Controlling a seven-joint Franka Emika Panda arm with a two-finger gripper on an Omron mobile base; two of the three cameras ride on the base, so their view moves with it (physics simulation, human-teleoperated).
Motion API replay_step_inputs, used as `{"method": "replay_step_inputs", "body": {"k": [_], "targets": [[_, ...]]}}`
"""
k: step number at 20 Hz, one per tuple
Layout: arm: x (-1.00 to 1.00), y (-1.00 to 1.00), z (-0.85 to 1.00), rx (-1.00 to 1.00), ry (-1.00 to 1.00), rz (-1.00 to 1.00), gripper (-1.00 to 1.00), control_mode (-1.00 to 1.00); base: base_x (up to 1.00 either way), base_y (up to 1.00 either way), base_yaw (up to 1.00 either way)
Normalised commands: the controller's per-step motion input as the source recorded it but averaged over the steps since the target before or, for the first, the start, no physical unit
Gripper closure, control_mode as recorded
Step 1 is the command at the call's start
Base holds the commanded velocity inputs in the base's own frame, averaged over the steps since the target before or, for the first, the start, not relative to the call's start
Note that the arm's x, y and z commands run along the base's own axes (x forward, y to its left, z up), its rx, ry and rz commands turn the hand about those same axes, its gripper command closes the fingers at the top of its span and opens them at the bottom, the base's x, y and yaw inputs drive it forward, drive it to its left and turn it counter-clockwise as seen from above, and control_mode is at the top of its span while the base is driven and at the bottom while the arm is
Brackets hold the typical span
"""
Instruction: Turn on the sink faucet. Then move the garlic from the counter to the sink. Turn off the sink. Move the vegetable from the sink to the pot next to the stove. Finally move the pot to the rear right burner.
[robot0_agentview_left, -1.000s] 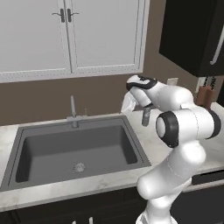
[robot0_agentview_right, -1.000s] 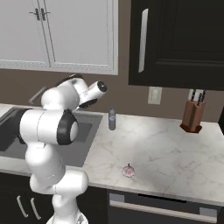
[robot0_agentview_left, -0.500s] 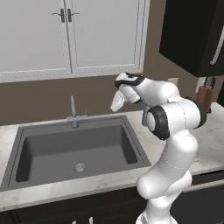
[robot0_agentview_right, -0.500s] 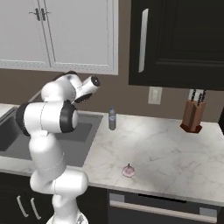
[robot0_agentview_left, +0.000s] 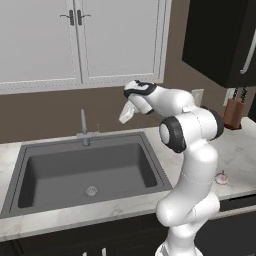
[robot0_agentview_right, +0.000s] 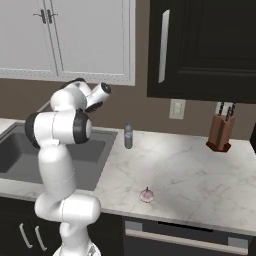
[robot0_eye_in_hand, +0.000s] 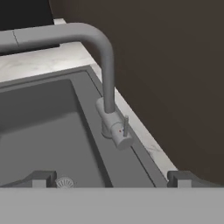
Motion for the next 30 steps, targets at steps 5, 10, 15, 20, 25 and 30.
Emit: {"method": "replay_step_inputs", "body": {"k": [5,10,15,20,25,30], "targets": [[0.01,0.02,0.00,0.00,0.00,0.01,-1.00,-1.00,0.00,0.00,0.00],[0.18,0.00,-0.01,0.00,0.00,0.00,-1.00,-1.00,0.00,0.00,0.00],[0.34,0.07,-0.04,0.00,0.03,0.00,-1.00,-1.00,0.00,0.00,0.00],[0.20,0.18,0.00,0.00,0.01,0.00,-1.00,-1.00,0.00,0.00,0.00],[0.13,0.41,0.00,-0.01,0.04,0.00,-1.00,-1.00,0.00,0.00,0.00],[0.01,0.26,0.00,-0.02,0.02,0.00,-1.00,-1.00,0.00,0.00,0.00]]}}
